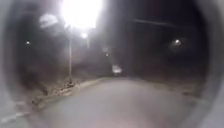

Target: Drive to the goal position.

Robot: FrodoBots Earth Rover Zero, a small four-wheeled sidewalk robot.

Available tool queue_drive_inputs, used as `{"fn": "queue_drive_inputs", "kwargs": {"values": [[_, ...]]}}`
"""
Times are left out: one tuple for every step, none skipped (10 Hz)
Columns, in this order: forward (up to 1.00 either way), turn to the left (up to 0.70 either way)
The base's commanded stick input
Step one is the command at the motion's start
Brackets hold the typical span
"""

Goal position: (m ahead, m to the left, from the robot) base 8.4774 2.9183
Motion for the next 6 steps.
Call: {"fn": "queue_drive_inputs", "kwargs": {"values": [[1.00, 0.00], [1.00, 0.00], [1.00, 0.00], [1.00, 0.00], [1.00, 0.00], [1.00, 0.00]]}}
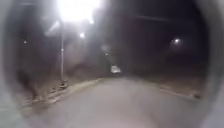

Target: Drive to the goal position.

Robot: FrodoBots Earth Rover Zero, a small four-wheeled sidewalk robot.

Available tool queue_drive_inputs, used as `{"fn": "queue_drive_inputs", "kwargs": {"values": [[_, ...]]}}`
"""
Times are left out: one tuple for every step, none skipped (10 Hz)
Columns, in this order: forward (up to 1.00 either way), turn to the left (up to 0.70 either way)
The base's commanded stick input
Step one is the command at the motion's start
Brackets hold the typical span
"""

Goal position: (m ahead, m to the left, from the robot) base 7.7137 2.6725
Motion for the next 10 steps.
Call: {"fn": "queue_drive_inputs", "kwargs": {"values": [[1.00, 0.00], [1.00, 0.00], [1.00, 0.00], [1.00, 0.00], [1.00, 0.00], [1.00, 0.00], [1.00, -0.01], [1.00, -0.02], [1.00, -0.02], [1.00, -0.02]]}}
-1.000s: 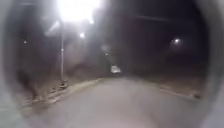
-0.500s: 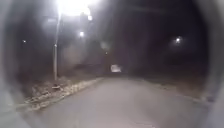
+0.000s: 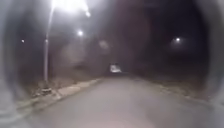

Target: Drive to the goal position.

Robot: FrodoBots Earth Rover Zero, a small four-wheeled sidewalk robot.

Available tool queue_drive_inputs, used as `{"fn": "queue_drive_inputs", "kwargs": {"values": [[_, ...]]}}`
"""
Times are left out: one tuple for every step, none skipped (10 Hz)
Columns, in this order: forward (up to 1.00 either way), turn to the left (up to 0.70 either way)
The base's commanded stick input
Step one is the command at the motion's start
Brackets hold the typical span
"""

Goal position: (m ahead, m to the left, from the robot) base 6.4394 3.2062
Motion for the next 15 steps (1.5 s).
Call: {"fn": "queue_drive_inputs", "kwargs": {"values": [[1.00, -0.02], [1.00, -0.02], [1.00, -0.01], [1.00, -0.01], [1.00, -0.01], [1.00, -0.01], [1.00, 0.00], [1.00, 0.00], [1.00, 0.00], [1.00, -0.03], [1.00, -0.04], [1.00, -0.03], [1.00, -0.02], [1.00, -0.01], [1.00, -0.01]]}}
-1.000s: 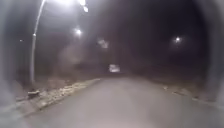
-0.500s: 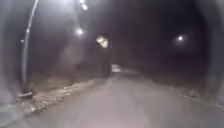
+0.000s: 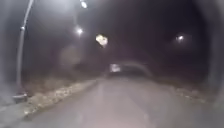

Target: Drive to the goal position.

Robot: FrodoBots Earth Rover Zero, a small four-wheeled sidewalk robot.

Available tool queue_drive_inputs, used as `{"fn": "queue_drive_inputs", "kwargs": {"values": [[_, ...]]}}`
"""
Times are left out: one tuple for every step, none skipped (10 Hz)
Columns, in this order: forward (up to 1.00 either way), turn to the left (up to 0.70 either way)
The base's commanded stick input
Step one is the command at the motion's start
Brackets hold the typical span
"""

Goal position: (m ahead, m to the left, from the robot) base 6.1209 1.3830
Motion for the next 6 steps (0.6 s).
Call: {"fn": "queue_drive_inputs", "kwargs": {"values": [[1.00, 0.00], [1.00, 0.00], [1.00, 0.00], [1.00, 0.00], [1.00, 0.00], [1.00, 0.00]]}}
